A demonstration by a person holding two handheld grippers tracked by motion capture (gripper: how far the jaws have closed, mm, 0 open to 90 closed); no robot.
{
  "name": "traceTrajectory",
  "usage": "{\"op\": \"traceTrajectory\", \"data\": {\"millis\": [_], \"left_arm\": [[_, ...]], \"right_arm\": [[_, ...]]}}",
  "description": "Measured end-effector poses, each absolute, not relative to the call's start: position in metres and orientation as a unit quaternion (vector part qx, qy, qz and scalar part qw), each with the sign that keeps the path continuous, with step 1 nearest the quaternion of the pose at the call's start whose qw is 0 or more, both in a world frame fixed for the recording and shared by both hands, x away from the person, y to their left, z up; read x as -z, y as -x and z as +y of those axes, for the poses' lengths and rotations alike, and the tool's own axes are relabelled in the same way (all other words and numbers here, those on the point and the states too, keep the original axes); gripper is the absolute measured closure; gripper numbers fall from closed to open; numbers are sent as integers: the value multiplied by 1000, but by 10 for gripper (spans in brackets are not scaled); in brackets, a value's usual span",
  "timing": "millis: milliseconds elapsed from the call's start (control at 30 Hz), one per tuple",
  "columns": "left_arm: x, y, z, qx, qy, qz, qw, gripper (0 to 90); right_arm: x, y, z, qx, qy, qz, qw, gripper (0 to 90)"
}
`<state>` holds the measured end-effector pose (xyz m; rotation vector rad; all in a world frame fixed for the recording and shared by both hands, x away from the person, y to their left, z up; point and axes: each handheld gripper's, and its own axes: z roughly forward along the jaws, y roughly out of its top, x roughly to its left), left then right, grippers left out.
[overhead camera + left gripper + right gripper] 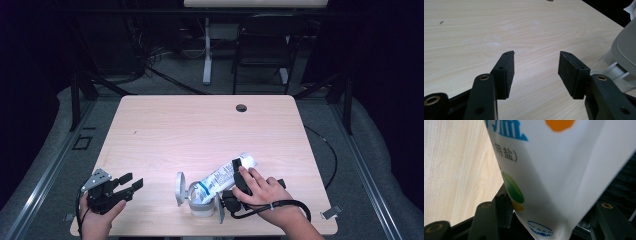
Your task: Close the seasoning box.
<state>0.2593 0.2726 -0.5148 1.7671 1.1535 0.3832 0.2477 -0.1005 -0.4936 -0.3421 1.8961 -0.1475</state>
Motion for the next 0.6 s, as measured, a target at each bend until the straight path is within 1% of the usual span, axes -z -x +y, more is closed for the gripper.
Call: {"op": "traceTrajectory", "data": {"millis": [600], "left_arm": [[515,-259,273,-156,-723,473,479,475]], "right_arm": [[493,-247,-100,67,149,805,570,466]]}}
